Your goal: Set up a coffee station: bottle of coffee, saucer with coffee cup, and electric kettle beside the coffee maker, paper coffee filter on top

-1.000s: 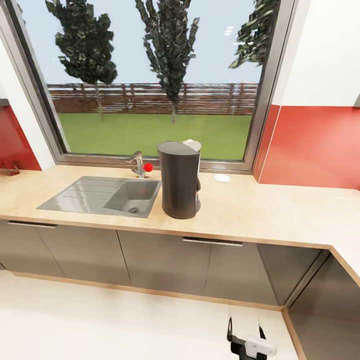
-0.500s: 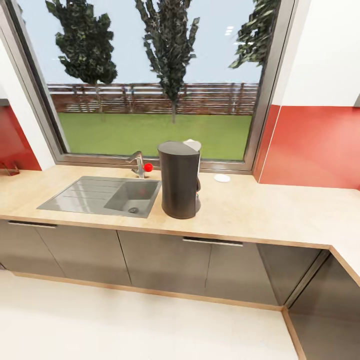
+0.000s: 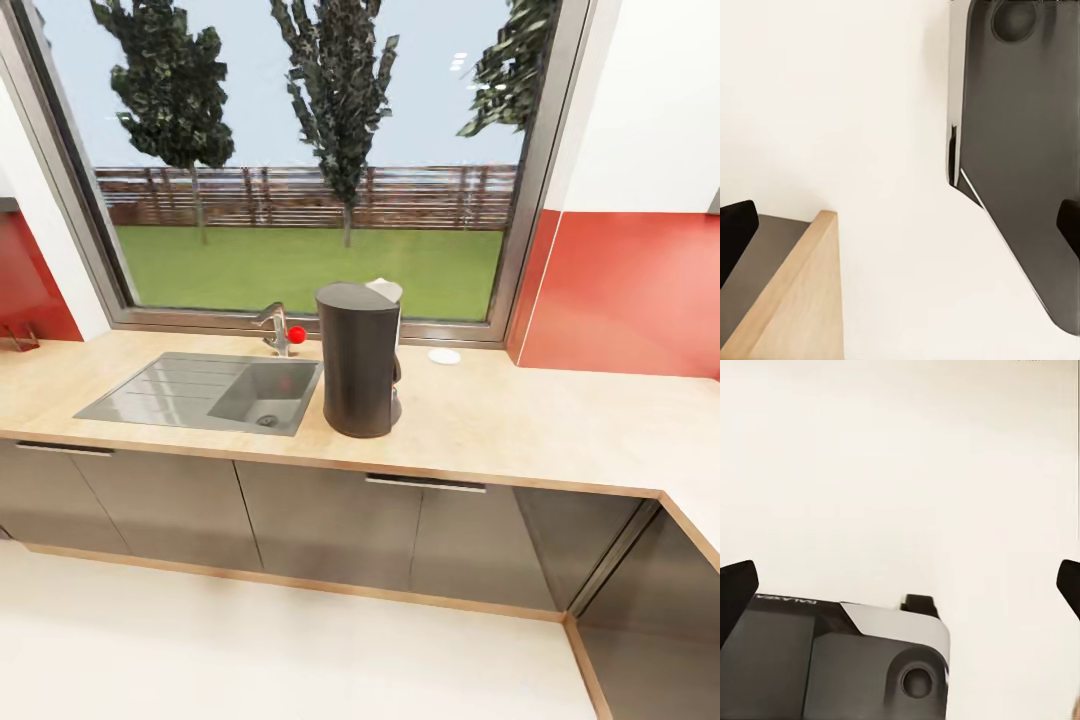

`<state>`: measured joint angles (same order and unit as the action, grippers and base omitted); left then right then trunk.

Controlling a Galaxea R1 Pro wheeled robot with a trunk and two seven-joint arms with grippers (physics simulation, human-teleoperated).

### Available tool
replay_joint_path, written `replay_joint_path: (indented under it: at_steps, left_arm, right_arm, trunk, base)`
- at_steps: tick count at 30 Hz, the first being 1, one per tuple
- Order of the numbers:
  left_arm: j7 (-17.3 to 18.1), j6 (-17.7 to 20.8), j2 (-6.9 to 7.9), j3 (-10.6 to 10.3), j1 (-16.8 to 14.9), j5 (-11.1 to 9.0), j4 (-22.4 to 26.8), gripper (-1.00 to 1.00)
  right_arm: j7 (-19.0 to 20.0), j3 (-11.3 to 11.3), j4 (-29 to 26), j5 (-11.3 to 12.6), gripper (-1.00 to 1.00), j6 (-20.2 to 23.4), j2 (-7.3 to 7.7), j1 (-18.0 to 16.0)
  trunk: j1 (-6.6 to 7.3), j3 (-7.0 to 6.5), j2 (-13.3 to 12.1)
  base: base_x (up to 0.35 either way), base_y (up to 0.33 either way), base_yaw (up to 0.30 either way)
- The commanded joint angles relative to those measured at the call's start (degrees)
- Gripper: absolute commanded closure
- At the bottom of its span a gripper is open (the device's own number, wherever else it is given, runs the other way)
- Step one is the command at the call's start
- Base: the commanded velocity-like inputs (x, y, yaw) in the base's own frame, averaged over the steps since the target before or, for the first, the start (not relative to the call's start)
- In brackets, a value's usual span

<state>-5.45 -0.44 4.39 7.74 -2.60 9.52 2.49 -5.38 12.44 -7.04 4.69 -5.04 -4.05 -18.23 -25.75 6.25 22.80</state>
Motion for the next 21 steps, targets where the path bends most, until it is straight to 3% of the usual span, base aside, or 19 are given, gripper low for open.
replay_joint_path:
  at_steps: [1, 14, 21]
  left_arm:
    - [-0.12, -0.04, 0.0, 0.52, -0.04, 0.6, 0.06, -1.0]
    - [0.17, 0.07, -0.05, 0.54, -0.15, 0.59, 0.53, -1.0]
    - [0.32, -0.03, -1.01, 0.47, -0.29, 0.59, 0.68, -1.0]
  right_arm:
    - [-0.24, 0.45, 0.08, 0.53, -1.0, -0.25, 0.03, -0.06]
    - [-0.24, 0.48, 0.1, 0.47, -1.0, -0.29, 0.07, -0.06]
    - [-0.24, 0.56, 0.15, 0.41, -1.0, -0.31, 0.02, -0.06]
  trunk:
    - [-0.03, 0.12, 0.12]
    - [-0.03, 0.14, 0.12]
    - [-0.03, 0.26, 0.12]
  base:
    - [0.0, 0.0, 0.024]
    - [0.005, 0.002, 0.241]
    - [0.167, 0.182, 0.274]
